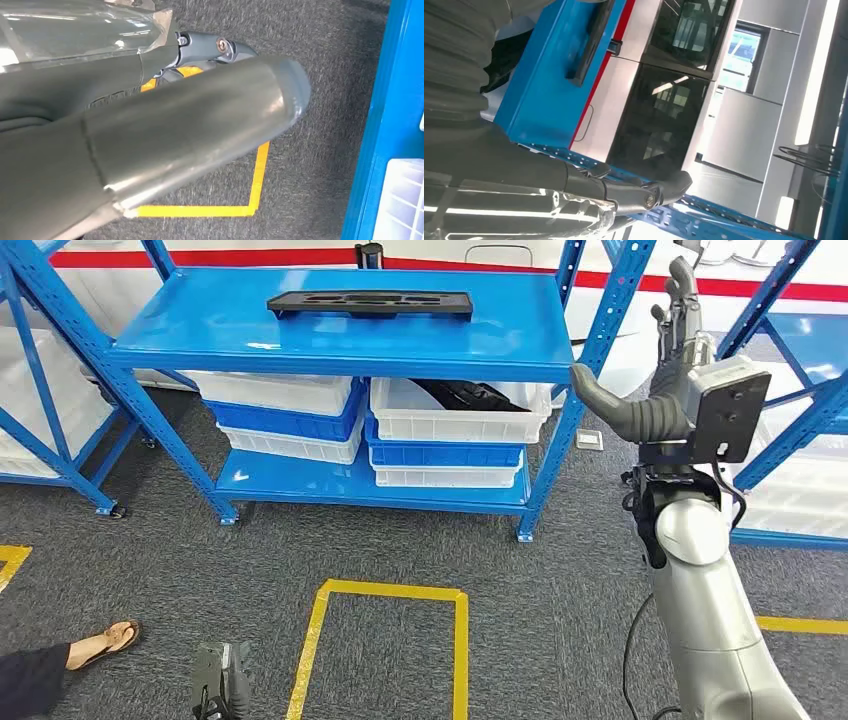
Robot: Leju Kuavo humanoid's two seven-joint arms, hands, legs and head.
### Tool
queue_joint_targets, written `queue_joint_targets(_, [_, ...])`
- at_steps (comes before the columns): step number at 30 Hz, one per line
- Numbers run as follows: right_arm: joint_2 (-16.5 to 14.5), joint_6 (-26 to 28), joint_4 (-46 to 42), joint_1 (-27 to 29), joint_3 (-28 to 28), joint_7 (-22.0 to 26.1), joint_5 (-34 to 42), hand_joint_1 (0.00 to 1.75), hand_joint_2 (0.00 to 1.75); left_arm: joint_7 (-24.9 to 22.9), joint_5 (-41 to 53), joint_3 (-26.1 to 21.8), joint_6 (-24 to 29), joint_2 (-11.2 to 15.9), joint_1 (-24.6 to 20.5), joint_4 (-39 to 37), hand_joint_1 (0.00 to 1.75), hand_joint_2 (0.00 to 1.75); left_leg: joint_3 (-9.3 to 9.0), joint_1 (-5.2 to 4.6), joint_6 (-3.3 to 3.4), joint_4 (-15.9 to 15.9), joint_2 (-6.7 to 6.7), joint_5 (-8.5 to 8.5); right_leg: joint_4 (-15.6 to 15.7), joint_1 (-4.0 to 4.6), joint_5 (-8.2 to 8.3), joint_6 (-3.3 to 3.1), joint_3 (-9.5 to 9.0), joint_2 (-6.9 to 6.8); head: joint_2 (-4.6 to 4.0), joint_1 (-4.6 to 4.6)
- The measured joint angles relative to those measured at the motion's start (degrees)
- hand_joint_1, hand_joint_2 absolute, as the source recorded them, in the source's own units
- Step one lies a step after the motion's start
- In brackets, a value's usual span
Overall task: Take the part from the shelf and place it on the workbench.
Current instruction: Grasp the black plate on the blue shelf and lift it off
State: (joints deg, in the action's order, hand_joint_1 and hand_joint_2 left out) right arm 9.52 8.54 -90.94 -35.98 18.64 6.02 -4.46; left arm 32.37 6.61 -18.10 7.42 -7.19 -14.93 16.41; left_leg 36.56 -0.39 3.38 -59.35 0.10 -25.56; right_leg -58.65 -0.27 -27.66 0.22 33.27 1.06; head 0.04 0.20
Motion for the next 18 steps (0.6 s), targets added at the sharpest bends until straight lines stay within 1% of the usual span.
queue_joint_targets(2, [0.0,0.0,0.2,0.1,0.0,0.0,0.0,0.00,1.75,0.0,-0.3,-0.1,0.2,0.0,0.0,0.0,0.00,0.00,-0.40,-0.10,0.16,0.7,-0.05,-0.04,-0.2,0.06,0.44,0.56,-0.34,-0.02,0.00,0.02])
queue_joint_targets(3, [0.1,0.1,0.4,0.1,0.0,0.1,0.0,0.00,1.75,0.0,-0.5,-0.1,0.3,0.1,0.0,0.0,0.00,0.00,-1.02,-0.05,0.26,1.3,-0.09,0.03,-0.4,0.08,0.51,0.95,-0.34,-0.09,0.00,-0.01])
queue_joint_targets(4, [0.1,0.1,0.6,0.0,0.0,0.1,-0.1,0.00,1.75,0.0,-0.8,-0.2,0.4,0.1,0.0,0.0,0.00,0.00,-1.77,0.04,0.36,2.0,-0.13,0.12,-1.1,0.12,0.43,1.31,-0.25,-0.19,-0.01,0.04])
queue_joint_targets(5, [0.1,0.1,0.7,-0.1,0.1,0.2,-0.1,0.00,1.75,0.1,-1.0,-0.2,0.5,0.1,0.0,0.0,0.00,0.00,-2.48,0.16,0.44,2.4,-0.15,0.14,-2.4,0.08,-0.10,1.52,0.39,-0.28,-0.01,0.08])
queue_joint_targets(6, [0.1,0.1,0.9,-0.3,0.1,0.3,-0.2,0.00,1.75,0.1,-1.4,-0.3,0.7,0.1,-0.1,0.0,0.00,0.00,-3.07,0.30,0.44,2.6,-0.18,0.14,-4.8,-0.02,-1.01,1.61,1.82,-0.37,-0.01,0.14])
queue_joint_targets(7, [0.1,0.1,1.3,-0.3,0.1,0.4,-0.3,0.00,1.75,0.2,-1.8,-0.3,0.8,0.1,-0.1,0.0,0.00,0.00,-3.37,0.30,0.44,2.7,-0.21,-0.08,-8.0,-0.12,-2.04,1.68,3.67,-0.41,-0.01,0.25])
queue_joint_targets(8, [0.1,0.0,1.6,-0.4,0.2,0.5,-0.3,0.00,1.75,0.3,-2.3,-0.4,0.9,0.1,0.0,0.0,0.00,0.00,-3.60,0.32,0.39,2.6,-0.24,-0.38,-11.3,-0.24,-3.00,1.77,5.98,-0.41,0.00,0.30])
queue_joint_targets(9, [0.1,0.0,2.0,-0.3,0.2,0.7,-0.3,0.00,1.75,0.4,-2.8,-0.4,1.0,0.0,0.2,0.0,0.00,0.00,-3.89,0.35,0.26,2.6,-0.27,-0.73,-13.7,-0.36,-3.48,1.88,7.99,-0.42,0.00,0.35])
queue_joint_targets(10, [0.0,-0.1,2.3,-0.3,0.3,0.8,-0.3,0.00,1.75,0.5,-3.2,-0.5,1.1,0.0,0.3,0.0,0.00,0.00,-4.15,0.37,0.15,2.6,-0.29,-1.03,-15.0,-0.45,-3.54,2.02,9.34,-0.43,0.00,0.36])
queue_joint_targets(11, [0.0,-0.1,2.6,-0.3,0.3,0.8,-0.3,0.00,1.75,0.6,-3.5,-0.5,1.1,0.0,0.4,0.0,0.00,0.00,-4.37,0.40,0.06,2.6,-0.31,-1.25,-15.3,-0.54,-3.31,2.16,10.02,-0.45,0.00,0.35])
queue_joint_targets(12, [0.0,-0.2,2.7,-0.3,0.3,0.9,-0.3,0.00,1.75,0.6,-3.7,-0.5,1.2,0.0,0.4,0.0,0.00,0.00,-4.52,0.42,0.00,2.6,-0.32,-1.38,-15.1,-0.60,-3.02,2.23,10.18,-0.46,0.00,0.35])
queue_joint_targets(17, [0.0,-0.2,2.7,-0.3,0.3,0.9,-0.3,0.00,1.75,0.6,-3.7,-0.5,1.2,0.0,0.4,0.0,0.00,0.00,-4.58,0.43,-0.02,2.6,-0.32,-1.43,-14.8,-0.62,-2.83,2.31,10.15,-0.46,0.00,0.35])
queue_joint_targets(18, [0.0,-0.3,2.9,-0.4,0.4,0.9,-0.3,0.00,1.75,0.7,-3.9,-0.6,1.2,0.0,0.5,0.0,0.00,0.00,-5.15,0.54,-0.23,2.6,-0.35,-1.88,-11.5,-0.83,-0.81,3.02,9.00,-0.57,0.00,0.36])
